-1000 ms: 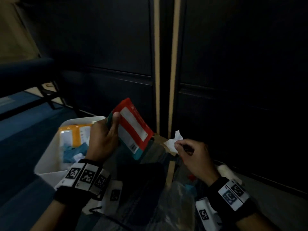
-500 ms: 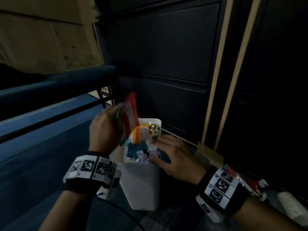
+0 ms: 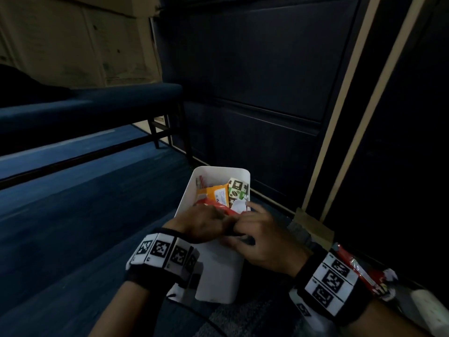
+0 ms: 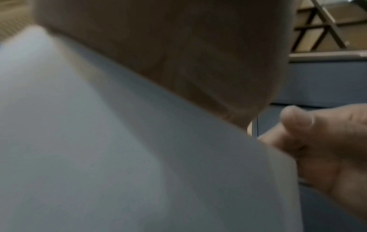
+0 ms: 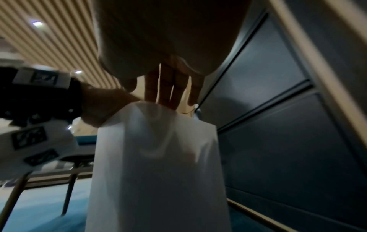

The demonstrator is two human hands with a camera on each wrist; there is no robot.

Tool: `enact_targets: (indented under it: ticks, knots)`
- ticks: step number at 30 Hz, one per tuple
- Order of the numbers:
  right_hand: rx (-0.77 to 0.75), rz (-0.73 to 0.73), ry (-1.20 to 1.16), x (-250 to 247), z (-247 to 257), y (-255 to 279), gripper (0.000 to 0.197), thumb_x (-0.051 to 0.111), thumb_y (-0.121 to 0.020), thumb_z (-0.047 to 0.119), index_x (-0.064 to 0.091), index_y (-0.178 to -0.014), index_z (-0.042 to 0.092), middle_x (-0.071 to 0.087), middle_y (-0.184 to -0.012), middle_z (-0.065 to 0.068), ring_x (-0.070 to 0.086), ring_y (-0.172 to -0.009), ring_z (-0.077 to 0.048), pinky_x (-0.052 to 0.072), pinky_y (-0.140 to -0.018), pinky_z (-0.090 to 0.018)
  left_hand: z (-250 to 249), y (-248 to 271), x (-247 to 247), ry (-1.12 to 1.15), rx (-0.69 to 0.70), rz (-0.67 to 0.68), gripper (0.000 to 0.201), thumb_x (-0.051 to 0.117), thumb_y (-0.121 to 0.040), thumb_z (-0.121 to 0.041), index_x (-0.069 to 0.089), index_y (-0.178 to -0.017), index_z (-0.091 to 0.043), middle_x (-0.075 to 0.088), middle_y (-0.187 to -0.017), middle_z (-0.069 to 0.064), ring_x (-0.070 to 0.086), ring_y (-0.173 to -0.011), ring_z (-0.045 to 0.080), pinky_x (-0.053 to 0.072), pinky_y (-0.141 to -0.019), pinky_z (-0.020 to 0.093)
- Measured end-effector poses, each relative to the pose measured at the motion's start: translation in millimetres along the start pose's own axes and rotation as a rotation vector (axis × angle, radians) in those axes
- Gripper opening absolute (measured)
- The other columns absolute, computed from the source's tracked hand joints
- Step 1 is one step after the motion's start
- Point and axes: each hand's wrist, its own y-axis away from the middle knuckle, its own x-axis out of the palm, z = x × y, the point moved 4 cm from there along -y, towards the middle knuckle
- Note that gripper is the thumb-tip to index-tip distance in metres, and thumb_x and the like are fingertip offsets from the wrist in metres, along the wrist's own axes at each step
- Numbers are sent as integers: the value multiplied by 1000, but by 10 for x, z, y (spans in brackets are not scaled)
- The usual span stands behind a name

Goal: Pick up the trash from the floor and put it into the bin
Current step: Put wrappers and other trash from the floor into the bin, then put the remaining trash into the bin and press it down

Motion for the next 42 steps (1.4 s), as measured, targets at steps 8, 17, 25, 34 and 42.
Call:
enact_targets:
  ticks: [8,17,25,34,42]
  knots:
    - [123,-311,-121,-367,-218,480,13,69,-91,26,73,-90,14,70,-100,6,63,-101,-6,52,-85,-33,0,-114,94,-32,-156,80,35,35,-102,-26,48,-134,-23,60,-125,6,56,-115,24,43,-101,41]
    - [373,-204,-93,-394,-692,1401,16,71,-88,28,73,-97,15,71,-103,6,63,-98,-3,48,-87,-17,-719,-56,-229,-150,-12,-590,25,46,-85,-39,65,-96,-27,70,-93,-3,65,-81,20,50,-84,40]
    - [751,59,-128,-159,-1274,2716,29,57,-89,48,68,-96,22,66,-99,4,63,-95,-15,52,-81,-32,-1501,-627,943,-23,216,-241,20,50,-88,-36,67,-96,-27,65,-101,-7,62,-91,18,53,-74,35]
    - [1081,220,-123,202,-1435,3737,76,78,-77,35,41,-142,21,49,-138,-1,49,-124,-21,45,-100,-35,-1486,-1028,2792,83,-71,275,81,65,-84,-39,20,-150,-22,32,-149,7,38,-133,29,39,-106,40]
    - [1135,65,-82,400,-1487,3944,71,77,-73,12,47,-137,20,50,-134,-4,52,-121,-25,48,-99,-43,-1457,-1220,3319,318,-360,124,42,62,-87,-29,53,-125,-14,64,-104,9,63,-93,28,50,-76,32]
